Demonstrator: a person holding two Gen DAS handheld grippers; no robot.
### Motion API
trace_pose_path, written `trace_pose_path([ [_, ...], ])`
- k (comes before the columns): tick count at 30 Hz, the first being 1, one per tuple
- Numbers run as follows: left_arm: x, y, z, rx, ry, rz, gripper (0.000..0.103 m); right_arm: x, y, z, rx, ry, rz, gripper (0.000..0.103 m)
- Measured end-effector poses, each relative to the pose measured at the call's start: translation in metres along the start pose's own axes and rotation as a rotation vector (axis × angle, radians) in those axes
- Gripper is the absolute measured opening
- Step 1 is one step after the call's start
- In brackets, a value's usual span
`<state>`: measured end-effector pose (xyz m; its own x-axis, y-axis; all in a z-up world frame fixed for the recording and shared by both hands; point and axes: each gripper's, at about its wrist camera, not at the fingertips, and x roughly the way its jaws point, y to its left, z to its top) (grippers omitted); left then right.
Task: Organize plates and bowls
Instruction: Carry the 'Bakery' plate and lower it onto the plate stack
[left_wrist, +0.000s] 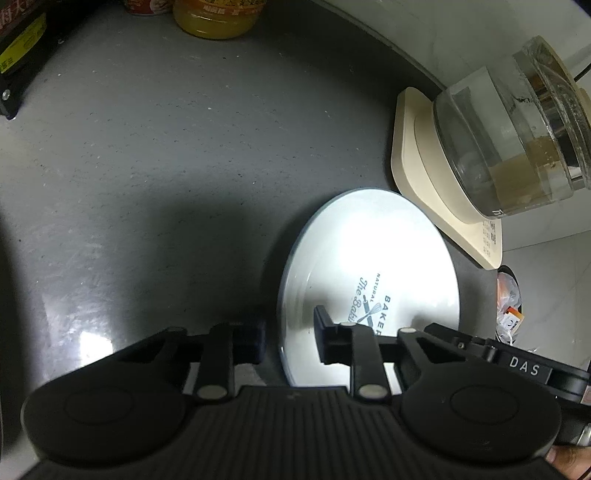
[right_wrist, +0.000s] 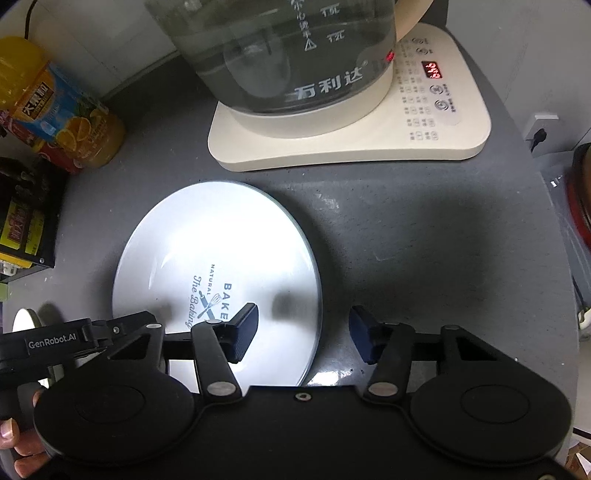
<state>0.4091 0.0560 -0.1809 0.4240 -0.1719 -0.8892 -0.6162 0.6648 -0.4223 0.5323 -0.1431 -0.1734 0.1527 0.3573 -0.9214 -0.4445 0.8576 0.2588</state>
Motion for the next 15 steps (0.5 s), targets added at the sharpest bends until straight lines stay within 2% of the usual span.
trace_pose_path([
  [2,0.002,-0.001,0.000,0.004,0.004,0.000,0.016,0.004,-0.001,0.001,0.015,0.015,0.009,0.040],
  [6,0.002,-0.001,0.001,0.005,0.010,0.002,0.014,0.005,0.000,0.002,0.019,0.011,0.013,0.029],
  [7,0.002,0.000,0.002,0.007,0.013,0.003,0.013,0.006,0.000,0.002,0.021,0.014,0.013,0.023],
  [10,0.002,0.001,0.003,0.012,0.020,0.000,0.011,0.006,0.002,0.002,0.021,0.011,0.006,0.019],
  [15,-0.003,0.007,0.004,0.007,0.016,-0.012,0.011,-0.007,0.001,-0.002,0.020,-0.020,0.047,0.014],
])
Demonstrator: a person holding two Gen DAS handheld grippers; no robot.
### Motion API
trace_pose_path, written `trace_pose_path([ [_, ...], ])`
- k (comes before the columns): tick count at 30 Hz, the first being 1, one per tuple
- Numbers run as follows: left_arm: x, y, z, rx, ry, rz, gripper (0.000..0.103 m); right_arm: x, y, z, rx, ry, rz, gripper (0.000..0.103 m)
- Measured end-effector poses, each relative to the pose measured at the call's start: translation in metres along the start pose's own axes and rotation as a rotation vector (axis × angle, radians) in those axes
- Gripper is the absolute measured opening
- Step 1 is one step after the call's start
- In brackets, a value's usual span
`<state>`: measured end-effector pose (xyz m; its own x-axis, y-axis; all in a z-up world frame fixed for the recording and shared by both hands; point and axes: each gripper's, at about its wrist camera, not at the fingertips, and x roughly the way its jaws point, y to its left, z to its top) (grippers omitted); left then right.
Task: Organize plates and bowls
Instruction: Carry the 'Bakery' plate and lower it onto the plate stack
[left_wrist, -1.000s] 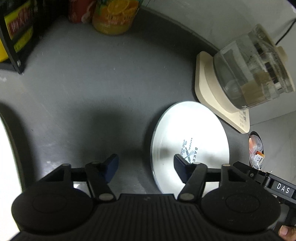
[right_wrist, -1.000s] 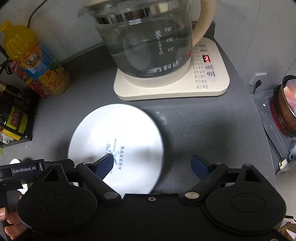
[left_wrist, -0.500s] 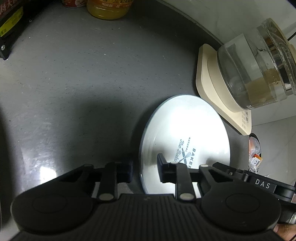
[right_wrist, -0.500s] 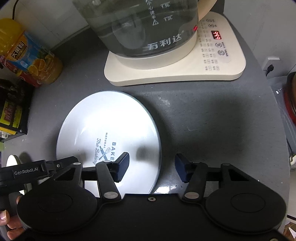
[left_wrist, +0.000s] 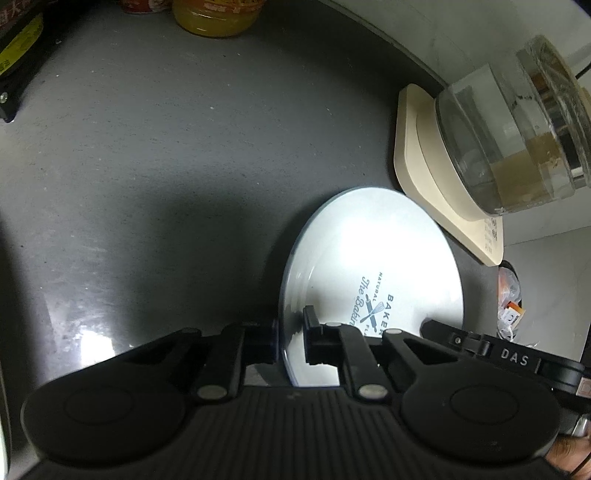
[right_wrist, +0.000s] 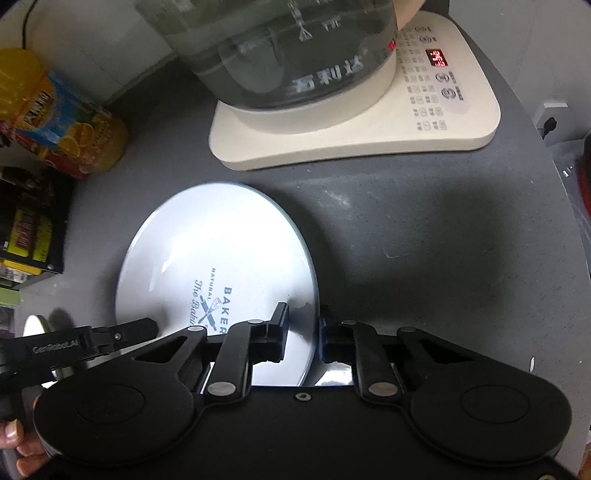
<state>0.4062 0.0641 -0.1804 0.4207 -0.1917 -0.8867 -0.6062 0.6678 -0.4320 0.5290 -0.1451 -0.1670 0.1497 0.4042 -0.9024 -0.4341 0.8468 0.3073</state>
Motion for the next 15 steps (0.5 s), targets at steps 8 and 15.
trace_pose_path([
  [8,-0.026,0.006,0.009,0.021,-0.043,-0.008,0.011,-0.021,0.022,0.001,-0.033,-0.068,0.038,0.011],
  [15,-0.055,0.029,0.010,0.011,-0.068,0.000,0.011,-0.028,0.056,-0.004,-0.065,-0.091,0.067,0.010],
])
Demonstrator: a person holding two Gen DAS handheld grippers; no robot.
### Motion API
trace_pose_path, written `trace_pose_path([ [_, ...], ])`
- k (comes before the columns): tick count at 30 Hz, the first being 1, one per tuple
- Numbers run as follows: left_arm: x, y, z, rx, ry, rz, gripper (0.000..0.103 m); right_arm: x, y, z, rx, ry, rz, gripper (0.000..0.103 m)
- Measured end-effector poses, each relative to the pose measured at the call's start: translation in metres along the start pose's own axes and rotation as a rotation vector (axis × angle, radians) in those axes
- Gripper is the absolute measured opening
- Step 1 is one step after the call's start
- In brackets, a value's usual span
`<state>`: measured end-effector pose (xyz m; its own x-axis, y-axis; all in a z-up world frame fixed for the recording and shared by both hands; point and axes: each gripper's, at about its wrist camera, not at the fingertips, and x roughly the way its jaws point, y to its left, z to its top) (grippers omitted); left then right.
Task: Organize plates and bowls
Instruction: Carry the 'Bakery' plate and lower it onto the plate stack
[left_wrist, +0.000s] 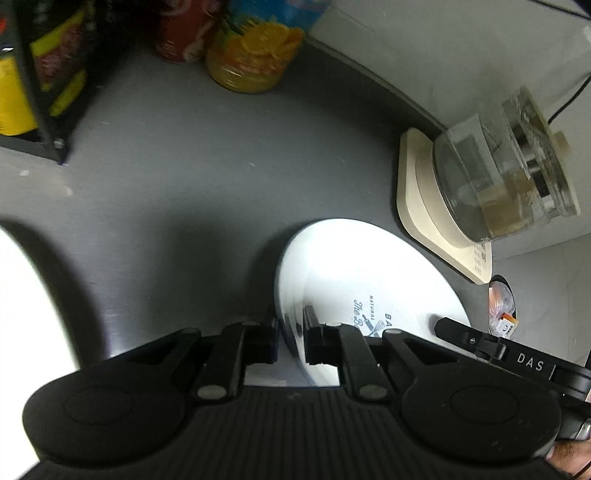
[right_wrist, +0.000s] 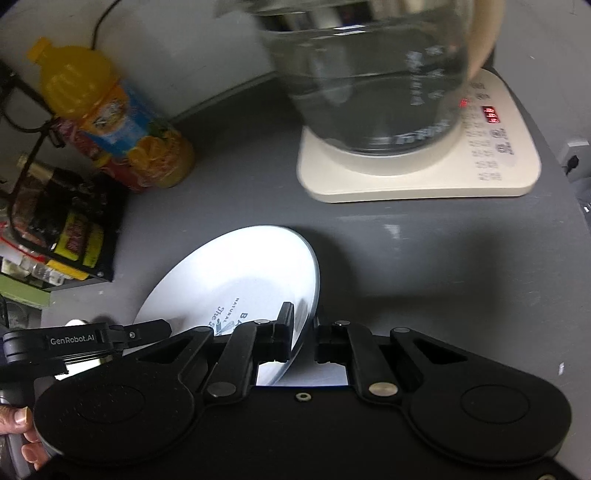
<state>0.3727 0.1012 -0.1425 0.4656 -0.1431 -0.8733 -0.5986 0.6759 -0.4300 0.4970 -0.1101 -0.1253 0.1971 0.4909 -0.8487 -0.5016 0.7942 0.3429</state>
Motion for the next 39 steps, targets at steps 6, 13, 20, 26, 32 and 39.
trace_pose_path([
  [6,-0.031,0.028,0.001,-0.010,-0.030,0.021,0.011,0.005,0.037,-0.010,-0.024,-0.006,0.035,0.010],
  [13,-0.072,0.069,-0.001,-0.041,-0.058,0.034,0.011,0.007,0.085,-0.028,-0.056,-0.014,0.072,0.011],
  [20,-0.105,0.112,-0.007,-0.055,-0.076,0.051,0.011,0.013,0.125,-0.048,-0.088,-0.013,0.093,0.011],
  [26,-0.118,0.140,-0.016,-0.068,-0.072,0.063,0.011,0.018,0.149,-0.065,-0.107,-0.016,0.086,0.011],
  [32,-0.127,0.159,-0.022,-0.069,-0.071,0.055,0.011,0.018,0.166,-0.079,-0.110,-0.030,0.079,0.011],
  [39,-0.135,0.180,-0.031,-0.060,-0.064,0.052,0.011,0.020,0.179,-0.096,-0.113,-0.036,0.069,0.011],
])
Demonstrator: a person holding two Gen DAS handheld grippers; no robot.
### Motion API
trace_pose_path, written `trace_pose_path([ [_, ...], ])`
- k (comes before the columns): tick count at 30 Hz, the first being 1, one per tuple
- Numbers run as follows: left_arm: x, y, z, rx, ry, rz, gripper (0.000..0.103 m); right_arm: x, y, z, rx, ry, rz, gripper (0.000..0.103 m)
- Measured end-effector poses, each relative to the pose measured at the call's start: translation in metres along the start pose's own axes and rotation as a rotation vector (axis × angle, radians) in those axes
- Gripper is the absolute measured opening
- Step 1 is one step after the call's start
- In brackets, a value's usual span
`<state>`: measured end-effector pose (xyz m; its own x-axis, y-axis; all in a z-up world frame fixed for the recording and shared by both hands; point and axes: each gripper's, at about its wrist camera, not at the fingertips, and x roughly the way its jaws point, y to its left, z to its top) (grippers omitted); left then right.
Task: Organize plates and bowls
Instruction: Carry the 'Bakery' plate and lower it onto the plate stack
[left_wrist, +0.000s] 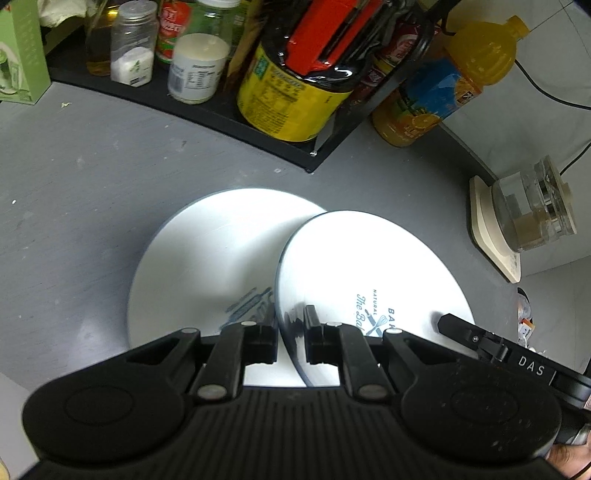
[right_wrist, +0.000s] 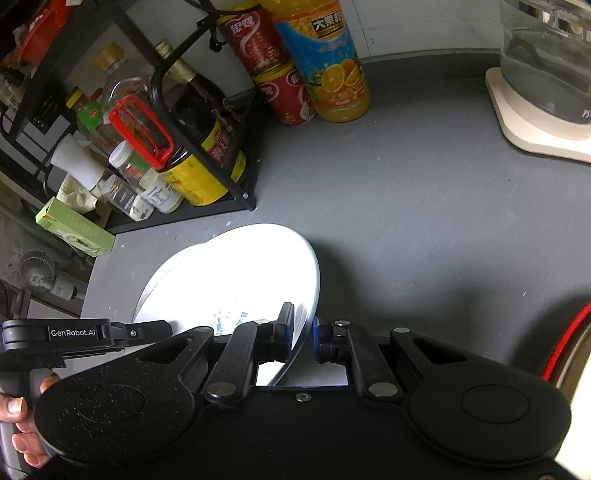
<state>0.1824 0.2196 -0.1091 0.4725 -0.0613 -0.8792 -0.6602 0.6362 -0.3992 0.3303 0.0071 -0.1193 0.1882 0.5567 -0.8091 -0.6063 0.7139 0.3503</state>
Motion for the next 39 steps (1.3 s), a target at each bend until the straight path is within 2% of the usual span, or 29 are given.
trace_pose_path([
  [12,0.004,0.032,-0.014,-0.014,0.020,0.010,0.013,0.010,0.020,-0.026,-0.018,0.003,-0.030,0.010],
  [27,0.023,0.043,-0.016,-0.031,0.024,0.070,0.018,0.019,0.034,-0.035,-0.048,0.008,-0.080,0.008],
  [31,0.021,0.037,-0.014,0.007,0.025,0.104,0.018,0.021,0.034,-0.035,-0.042,0.005,-0.072,0.007],
  [34,0.010,0.030,-0.012,0.056,-0.011,0.133,0.019,0.022,0.035,-0.036,-0.043,0.007,-0.084,0.008],
  [37,-0.003,0.029,-0.007,0.055,-0.037,0.143,0.031,0.023,0.033,-0.037,-0.034,0.008,-0.079,0.008],
  [39,-0.012,0.029,-0.005,0.058,-0.069,0.166,0.045,0.024,0.034,-0.037,-0.042,0.010,-0.082,0.009],
])
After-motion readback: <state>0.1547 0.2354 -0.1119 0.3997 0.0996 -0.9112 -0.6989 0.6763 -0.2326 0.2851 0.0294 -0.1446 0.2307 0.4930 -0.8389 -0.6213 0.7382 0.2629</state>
